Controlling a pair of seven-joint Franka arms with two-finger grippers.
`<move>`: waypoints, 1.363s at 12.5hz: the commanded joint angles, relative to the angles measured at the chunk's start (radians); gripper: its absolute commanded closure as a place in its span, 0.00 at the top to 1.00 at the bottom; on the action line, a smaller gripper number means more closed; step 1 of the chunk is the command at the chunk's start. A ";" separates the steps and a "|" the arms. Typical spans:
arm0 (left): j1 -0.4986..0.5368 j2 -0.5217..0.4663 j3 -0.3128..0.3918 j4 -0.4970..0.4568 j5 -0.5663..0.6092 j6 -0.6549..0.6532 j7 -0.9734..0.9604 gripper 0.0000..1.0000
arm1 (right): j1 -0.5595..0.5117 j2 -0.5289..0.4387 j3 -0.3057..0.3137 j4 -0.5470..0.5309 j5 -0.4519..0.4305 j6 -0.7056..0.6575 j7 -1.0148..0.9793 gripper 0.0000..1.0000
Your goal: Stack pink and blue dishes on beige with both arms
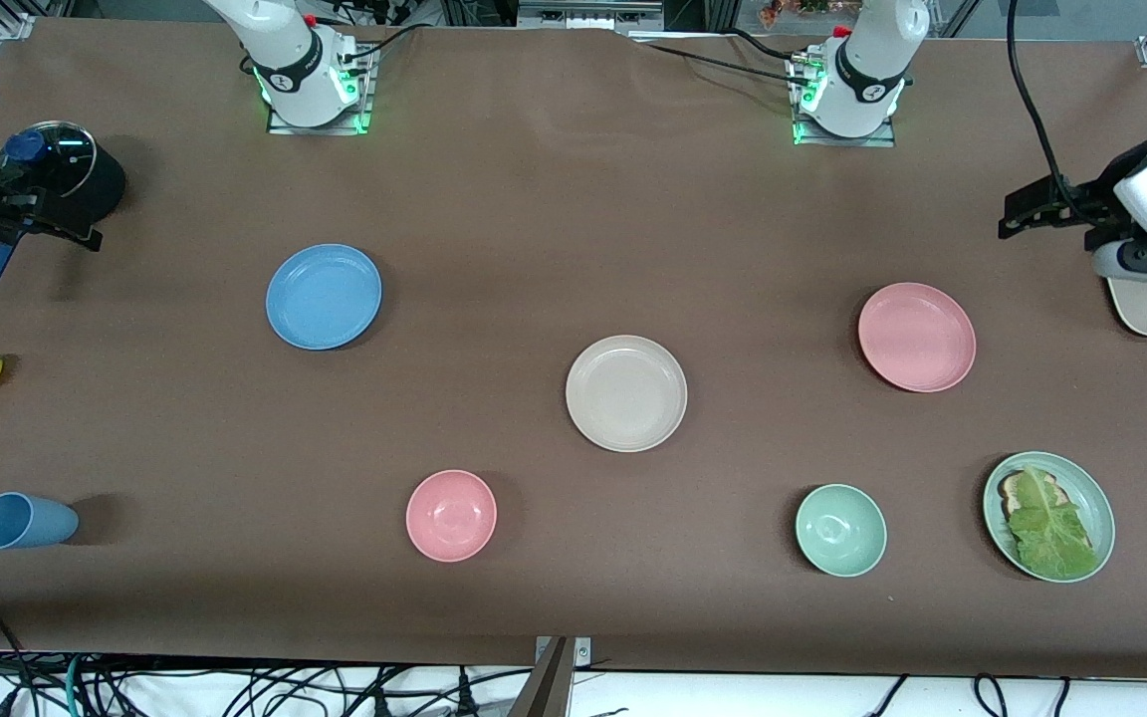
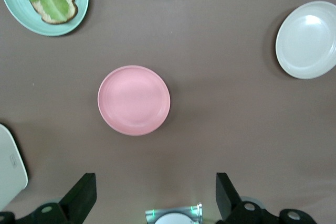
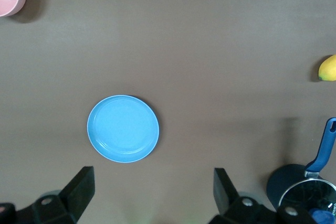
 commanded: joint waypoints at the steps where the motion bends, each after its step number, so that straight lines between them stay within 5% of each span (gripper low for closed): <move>1: -0.001 0.075 -0.004 0.015 0.005 0.050 0.013 1.00 | -0.007 -0.004 0.006 0.014 0.003 -0.018 0.004 1.00; 7: 0.021 0.195 -0.001 0.015 -0.006 0.052 0.010 1.00 | -0.007 -0.004 0.006 0.015 0.003 -0.018 0.006 1.00; 11: 0.143 0.218 -0.001 -0.053 -0.146 0.140 0.065 1.00 | -0.007 -0.004 0.006 0.014 0.003 -0.018 0.007 1.00; 14: 0.185 0.179 0.006 -0.179 -0.152 0.264 0.203 1.00 | -0.007 -0.004 0.006 0.015 0.003 -0.018 0.009 1.00; 17: 0.142 0.119 0.120 -0.365 -0.239 0.428 0.356 1.00 | -0.007 -0.004 0.006 0.015 0.003 -0.018 0.009 1.00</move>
